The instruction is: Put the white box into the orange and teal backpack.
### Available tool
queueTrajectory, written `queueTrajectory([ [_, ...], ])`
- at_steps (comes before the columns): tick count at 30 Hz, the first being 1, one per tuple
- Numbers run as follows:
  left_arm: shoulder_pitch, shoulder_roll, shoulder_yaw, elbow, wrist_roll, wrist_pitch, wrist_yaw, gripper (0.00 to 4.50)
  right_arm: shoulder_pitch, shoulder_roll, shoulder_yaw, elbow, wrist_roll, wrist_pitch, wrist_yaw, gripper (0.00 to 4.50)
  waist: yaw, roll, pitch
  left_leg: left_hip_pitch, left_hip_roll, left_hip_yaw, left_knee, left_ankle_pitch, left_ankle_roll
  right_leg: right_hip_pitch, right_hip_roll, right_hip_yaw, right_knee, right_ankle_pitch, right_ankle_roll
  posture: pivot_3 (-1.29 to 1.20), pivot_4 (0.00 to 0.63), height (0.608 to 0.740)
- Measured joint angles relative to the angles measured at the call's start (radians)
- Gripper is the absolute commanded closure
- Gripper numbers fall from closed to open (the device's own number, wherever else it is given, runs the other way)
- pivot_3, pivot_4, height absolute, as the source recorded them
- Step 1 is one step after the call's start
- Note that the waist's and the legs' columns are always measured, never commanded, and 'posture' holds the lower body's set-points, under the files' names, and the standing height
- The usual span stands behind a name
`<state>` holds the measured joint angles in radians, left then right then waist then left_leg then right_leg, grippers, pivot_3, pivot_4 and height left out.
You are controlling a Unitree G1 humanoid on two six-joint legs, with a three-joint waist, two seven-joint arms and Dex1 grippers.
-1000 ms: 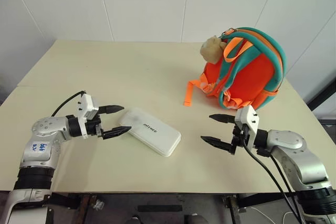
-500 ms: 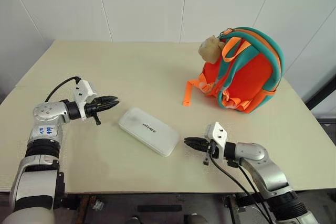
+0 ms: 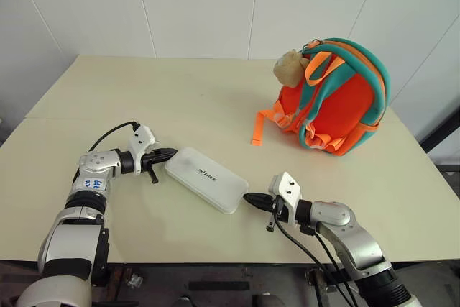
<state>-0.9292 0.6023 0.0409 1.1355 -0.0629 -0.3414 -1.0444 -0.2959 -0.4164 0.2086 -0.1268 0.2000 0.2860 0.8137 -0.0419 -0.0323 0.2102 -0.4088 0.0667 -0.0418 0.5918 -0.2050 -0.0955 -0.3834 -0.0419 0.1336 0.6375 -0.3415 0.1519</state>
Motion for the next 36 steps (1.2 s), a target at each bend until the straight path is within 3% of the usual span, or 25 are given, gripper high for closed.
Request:
queueTrajectory([
  [7,0.067,-0.010,0.015,-0.104,-0.032,0.032,-0.078,4.48,-0.045,-0.059,-0.063,0.059,0.008,-0.001,0.019,4.50,0.011,0.000,0.000,0.000,0.000,0.000,0.000,0.000,0.000,0.000,0.000,0.000,0.000,0.000,0.000,0.00,0.150,0.740],
  [18,0.306,-0.037,0.013,-0.517,-0.093,0.238,-0.088,4.48,-0.116,-0.148,-0.132,0.195,0.013,-0.057,0.104,4.50,0.012,0.000,0.000,0.000,0.000,0.000,0.002,0.000,0.000,0.001,0.000,0.000,0.001,0.000,0.000,0.00,0.150,0.740],
  [36,0.396,-0.056,0.014,-0.705,-0.122,0.374,-0.026,4.48,-0.169,-0.136,-0.139,0.340,-0.022,-0.175,0.103,4.50,0.011,0.000,0.000,0.001,0.000,0.000,0.002,0.000,0.000,0.001,0.000,0.000,0.001,0.000,0.000,0.00,0.150,0.740],
])
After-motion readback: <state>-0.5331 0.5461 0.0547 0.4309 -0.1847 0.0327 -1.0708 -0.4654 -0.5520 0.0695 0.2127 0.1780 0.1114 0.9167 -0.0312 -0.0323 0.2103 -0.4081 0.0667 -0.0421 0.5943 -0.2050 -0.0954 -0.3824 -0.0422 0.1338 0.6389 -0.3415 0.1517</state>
